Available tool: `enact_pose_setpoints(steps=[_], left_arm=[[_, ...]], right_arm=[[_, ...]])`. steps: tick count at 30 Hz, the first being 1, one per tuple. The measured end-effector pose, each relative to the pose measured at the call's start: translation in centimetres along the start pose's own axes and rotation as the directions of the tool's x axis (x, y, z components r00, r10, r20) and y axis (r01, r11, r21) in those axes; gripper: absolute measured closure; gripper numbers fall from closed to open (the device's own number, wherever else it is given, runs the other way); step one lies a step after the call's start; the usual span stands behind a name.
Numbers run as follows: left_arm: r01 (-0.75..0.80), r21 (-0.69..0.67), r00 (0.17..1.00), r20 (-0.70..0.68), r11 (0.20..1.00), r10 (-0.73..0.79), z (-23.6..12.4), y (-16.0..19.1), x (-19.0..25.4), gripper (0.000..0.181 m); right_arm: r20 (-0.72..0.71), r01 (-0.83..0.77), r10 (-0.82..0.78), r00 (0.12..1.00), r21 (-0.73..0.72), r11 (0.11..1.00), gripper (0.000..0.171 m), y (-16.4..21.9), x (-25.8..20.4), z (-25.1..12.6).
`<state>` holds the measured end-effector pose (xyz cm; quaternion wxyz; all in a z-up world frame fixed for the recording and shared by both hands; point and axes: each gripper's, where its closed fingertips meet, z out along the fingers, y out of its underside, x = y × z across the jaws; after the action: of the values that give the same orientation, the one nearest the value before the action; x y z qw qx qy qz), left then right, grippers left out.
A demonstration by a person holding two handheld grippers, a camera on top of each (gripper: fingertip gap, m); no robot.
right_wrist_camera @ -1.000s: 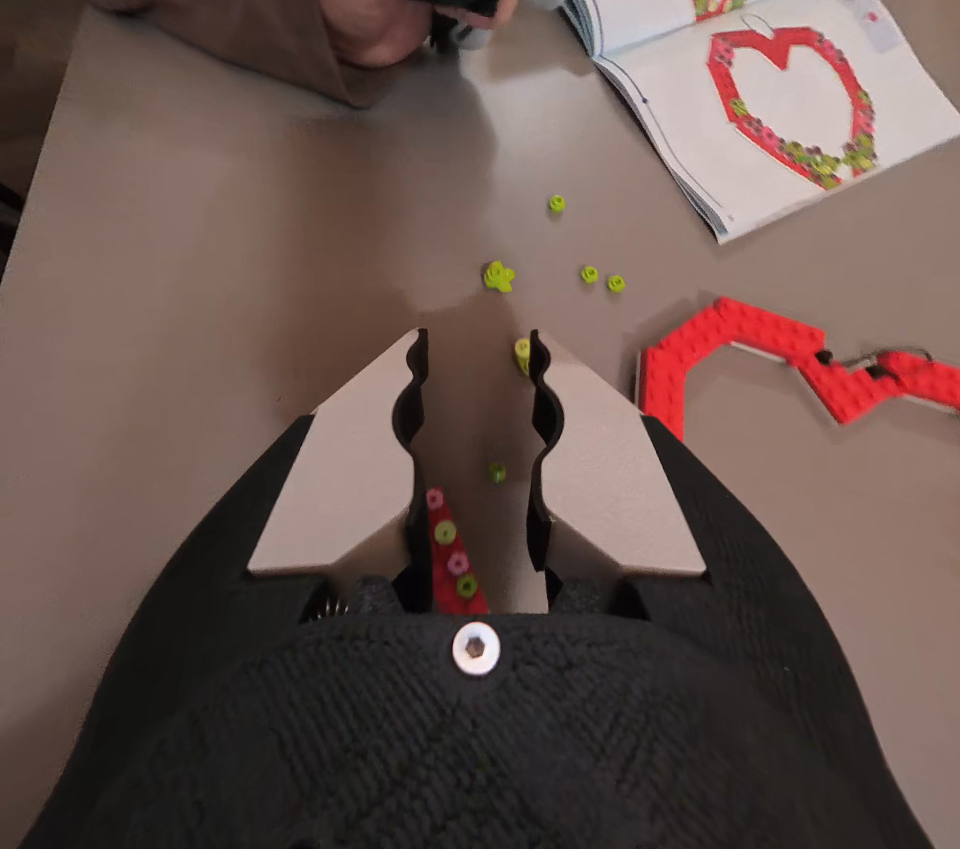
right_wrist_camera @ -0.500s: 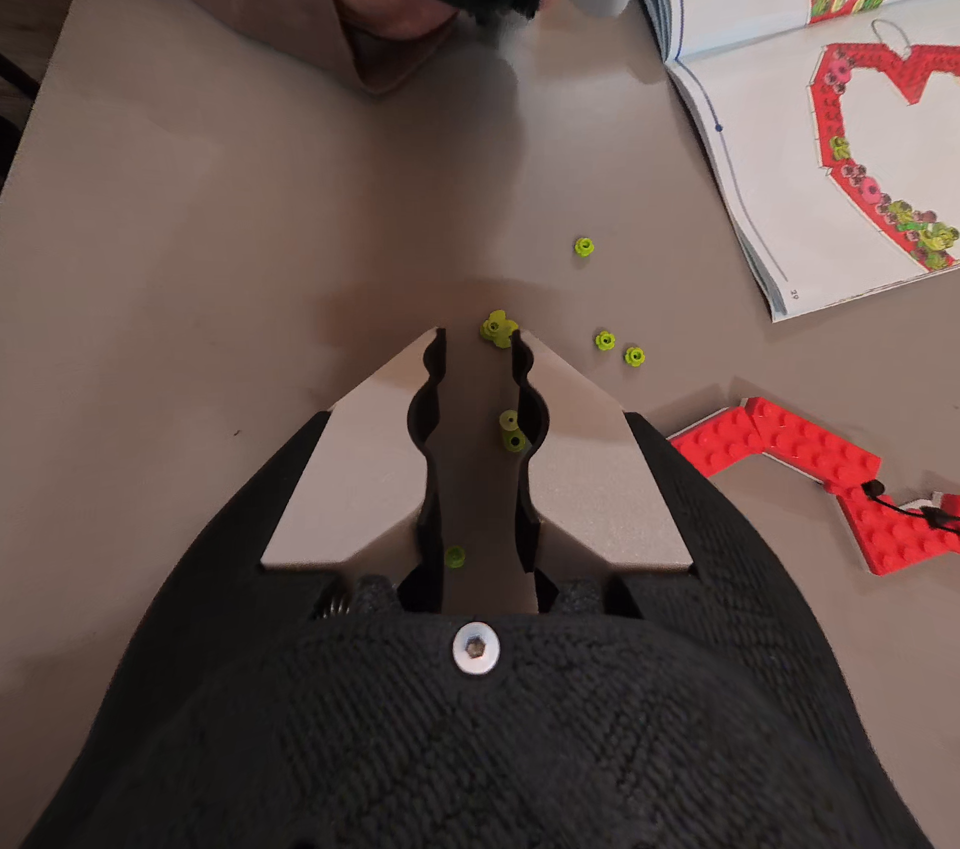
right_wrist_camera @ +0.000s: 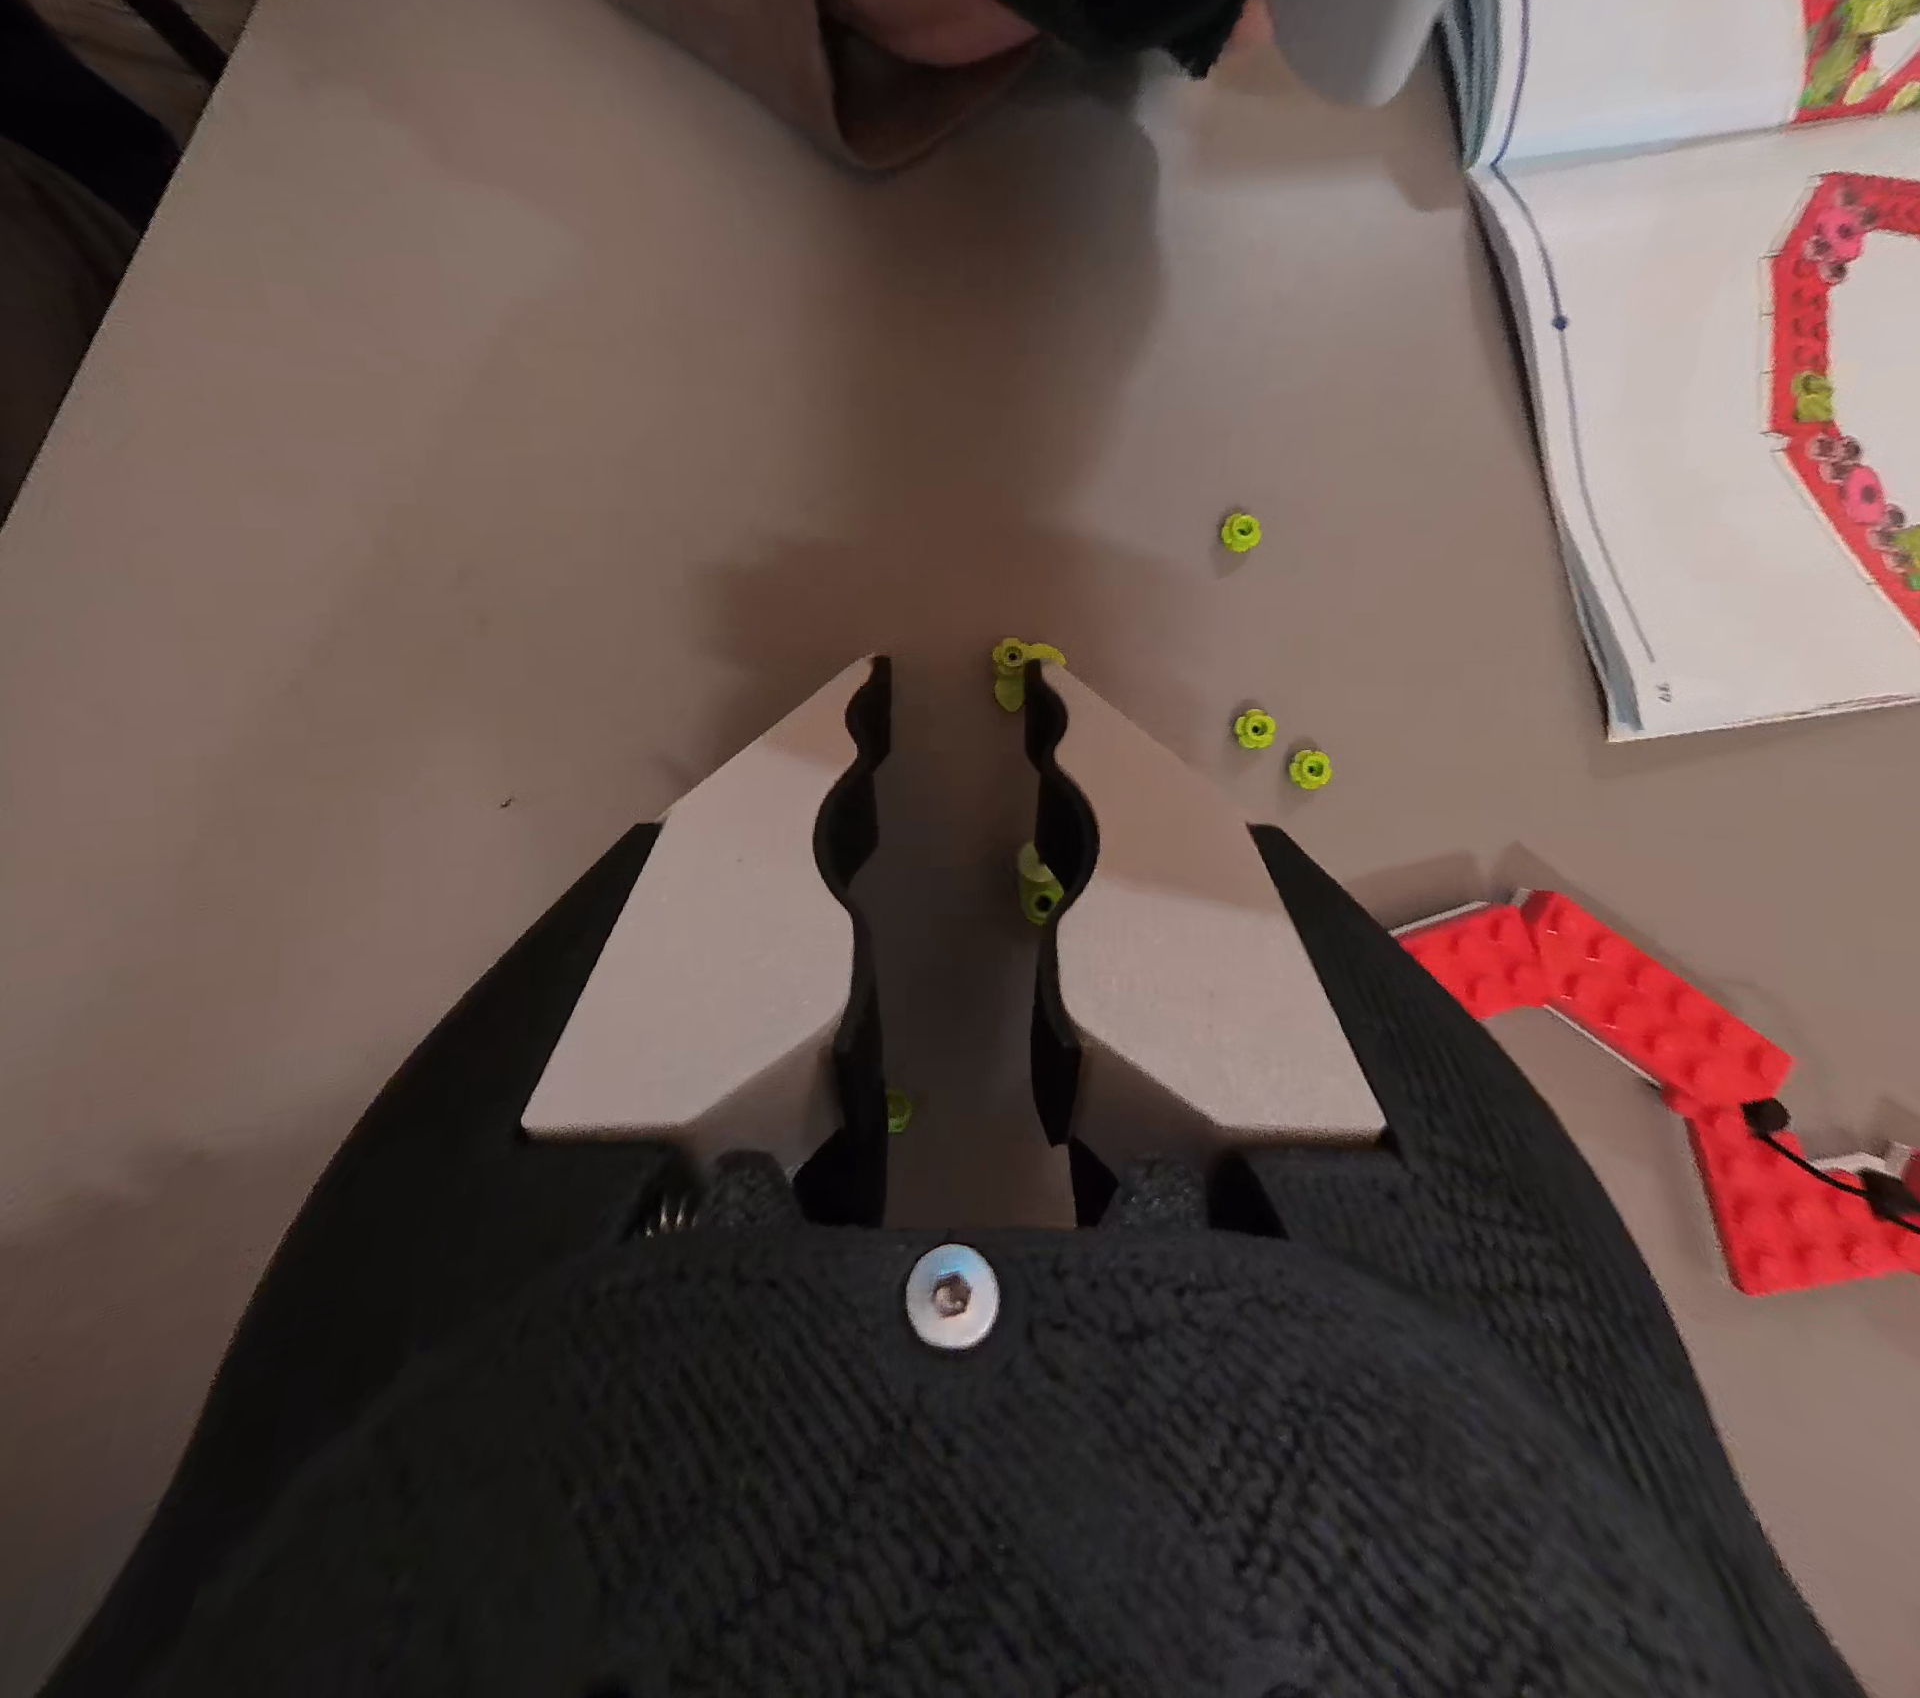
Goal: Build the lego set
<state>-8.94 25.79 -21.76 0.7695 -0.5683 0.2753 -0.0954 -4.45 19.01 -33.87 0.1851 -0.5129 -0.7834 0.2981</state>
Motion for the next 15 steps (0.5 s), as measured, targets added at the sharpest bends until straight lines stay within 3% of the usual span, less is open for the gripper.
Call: enact_pose_setpoints(steps=[15], left_arm=[[0.0, -0.001, 1.0, -0.011, 1.0, 0.0, 0.07, 0.01, 0.19, 0.172]], right_arm=[[0.027, 0.024, -0.024, 0.999, 0.02, 1.0, 0.163, -0.5, 0.17, 0.55]])
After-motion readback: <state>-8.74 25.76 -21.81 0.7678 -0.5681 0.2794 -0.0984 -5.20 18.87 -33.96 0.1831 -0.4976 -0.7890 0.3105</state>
